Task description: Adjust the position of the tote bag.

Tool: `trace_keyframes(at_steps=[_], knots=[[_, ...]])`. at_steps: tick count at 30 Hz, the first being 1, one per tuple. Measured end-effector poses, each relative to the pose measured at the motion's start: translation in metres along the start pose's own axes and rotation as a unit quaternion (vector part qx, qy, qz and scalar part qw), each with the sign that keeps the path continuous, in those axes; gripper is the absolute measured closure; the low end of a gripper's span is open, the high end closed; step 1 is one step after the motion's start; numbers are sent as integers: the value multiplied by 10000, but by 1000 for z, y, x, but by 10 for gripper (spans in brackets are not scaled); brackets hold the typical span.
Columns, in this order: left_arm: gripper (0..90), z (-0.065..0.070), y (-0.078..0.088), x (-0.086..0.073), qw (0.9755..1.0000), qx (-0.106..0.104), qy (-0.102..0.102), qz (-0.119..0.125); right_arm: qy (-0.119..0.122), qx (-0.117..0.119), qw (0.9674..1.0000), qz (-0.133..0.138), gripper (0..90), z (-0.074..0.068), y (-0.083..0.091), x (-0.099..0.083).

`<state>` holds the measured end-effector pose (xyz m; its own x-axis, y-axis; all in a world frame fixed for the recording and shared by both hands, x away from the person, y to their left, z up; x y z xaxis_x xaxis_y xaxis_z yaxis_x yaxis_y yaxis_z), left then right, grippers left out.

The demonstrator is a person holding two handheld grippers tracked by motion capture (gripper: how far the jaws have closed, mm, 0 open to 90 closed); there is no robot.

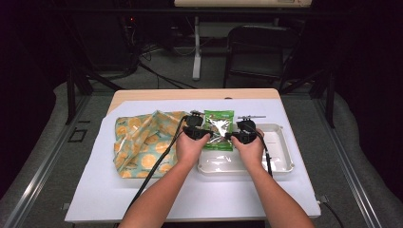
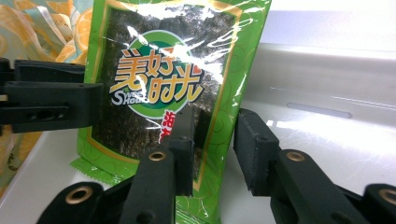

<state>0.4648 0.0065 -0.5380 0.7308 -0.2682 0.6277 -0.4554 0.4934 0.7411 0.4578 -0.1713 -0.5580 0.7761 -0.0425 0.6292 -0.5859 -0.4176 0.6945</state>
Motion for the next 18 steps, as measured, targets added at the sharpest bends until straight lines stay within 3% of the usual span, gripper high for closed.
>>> trace_keyframes(at_steps=[7,18], knots=[[599,3,18,5,9997,-107,-72,220,15,10,10000,20,690,-1,0,1],[588,2,40,8,9987,-221,-131,430,238,-60,9997,72,688,-6,-2,4]])
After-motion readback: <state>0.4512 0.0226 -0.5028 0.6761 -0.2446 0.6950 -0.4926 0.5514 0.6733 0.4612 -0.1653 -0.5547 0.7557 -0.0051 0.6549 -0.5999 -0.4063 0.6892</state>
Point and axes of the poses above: each handheld gripper's, and its own axes: y roughly backward along the jaws, x roughly out of its top, z roughly to its right, the point moved 3 cm from there along -y, roughly forward along the jaws, and after that the axes turned 5 degrees about -y, right-handed, at the moved point
